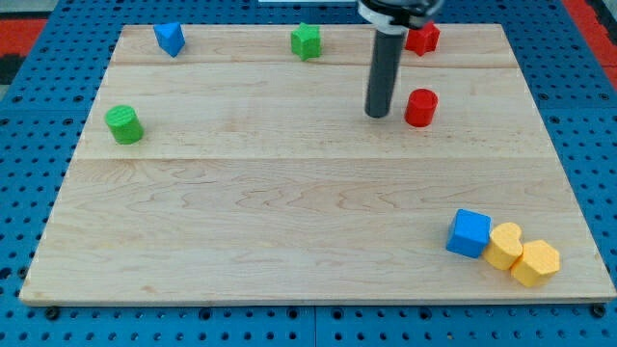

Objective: Move red circle towards center right

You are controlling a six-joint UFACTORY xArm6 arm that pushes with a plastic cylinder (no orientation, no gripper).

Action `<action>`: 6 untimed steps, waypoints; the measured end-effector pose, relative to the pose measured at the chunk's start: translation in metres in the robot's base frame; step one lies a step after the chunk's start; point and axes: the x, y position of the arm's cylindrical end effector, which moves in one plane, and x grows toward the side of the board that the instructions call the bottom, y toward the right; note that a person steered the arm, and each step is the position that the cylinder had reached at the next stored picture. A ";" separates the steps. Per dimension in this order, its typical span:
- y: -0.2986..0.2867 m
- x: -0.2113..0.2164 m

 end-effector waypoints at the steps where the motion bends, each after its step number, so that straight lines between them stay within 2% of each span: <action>1: 0.021 -0.012; 3: 0.061 0.007; 4: 0.107 0.022; 6: 0.119 0.028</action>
